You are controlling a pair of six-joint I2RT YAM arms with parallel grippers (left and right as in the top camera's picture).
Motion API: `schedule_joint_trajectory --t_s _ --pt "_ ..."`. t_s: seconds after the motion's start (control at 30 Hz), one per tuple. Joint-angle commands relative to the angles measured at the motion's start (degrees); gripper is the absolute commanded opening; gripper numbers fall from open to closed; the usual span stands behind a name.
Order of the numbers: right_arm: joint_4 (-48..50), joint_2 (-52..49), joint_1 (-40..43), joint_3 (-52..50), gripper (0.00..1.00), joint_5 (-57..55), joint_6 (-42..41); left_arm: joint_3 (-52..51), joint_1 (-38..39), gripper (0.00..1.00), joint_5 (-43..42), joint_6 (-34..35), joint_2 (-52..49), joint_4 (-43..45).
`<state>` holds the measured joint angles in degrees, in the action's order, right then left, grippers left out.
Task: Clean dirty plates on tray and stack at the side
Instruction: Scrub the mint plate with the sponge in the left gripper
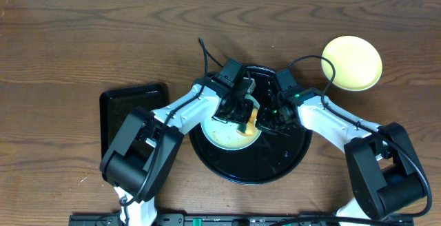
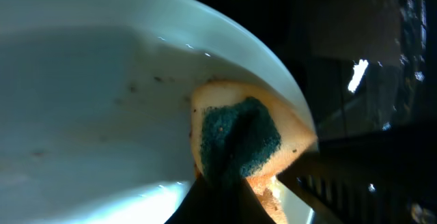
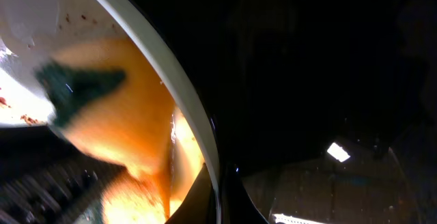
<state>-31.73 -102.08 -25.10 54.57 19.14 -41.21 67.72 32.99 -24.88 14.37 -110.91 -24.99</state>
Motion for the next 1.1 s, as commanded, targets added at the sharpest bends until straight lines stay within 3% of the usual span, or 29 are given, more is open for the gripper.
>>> schedule_joint_trajectory --t_s 0.0,0.2,0.37,0.5,0.67,0.93,1.07 --pt "-2.8 -2.2 -0.4 -2.8 0.01 -5.6 0.6 -0.9 -2.0 0.07 14.3 3.8 -1.3 0.2" --pt "-3.0 -2.2 -0.4 -2.8 0.01 -5.6 0.6 -0.9 -5.6 0.08 28.2 4.0 -1.3 -2.4" --pt "-3.0 -2.2 -0.4 -2.8 0.01 -5.6 0.6 -0.9 -7.3 0.07 33.6 6.6 -1.3 -10.5" --pt "-2.7 -2.2 -0.4 -2.8 0.01 -5.6 0.5 -0.9 -7.3 0.07 32.1 6.7 -1.3 -18.1" --pt "-2.4 -2.2 -0.4 -2.8 0.01 -5.6 0.5 -0.9 -5.8 0.07 17.7 -2.9 -1.3 -21.0" --pt "-2.4 -2.2 -0.4 -2.8 0.01 -5.6 0.5 -0.9 -3.3 0.08 -6.1 -15.2 -1.3 -17.5" --pt "-2.3 -2.2 -0.4 -2.8 0.01 -5.6 0.5 -0.9 -2.9 0.07 -12.1 -16.3 -1.3 -16.1"
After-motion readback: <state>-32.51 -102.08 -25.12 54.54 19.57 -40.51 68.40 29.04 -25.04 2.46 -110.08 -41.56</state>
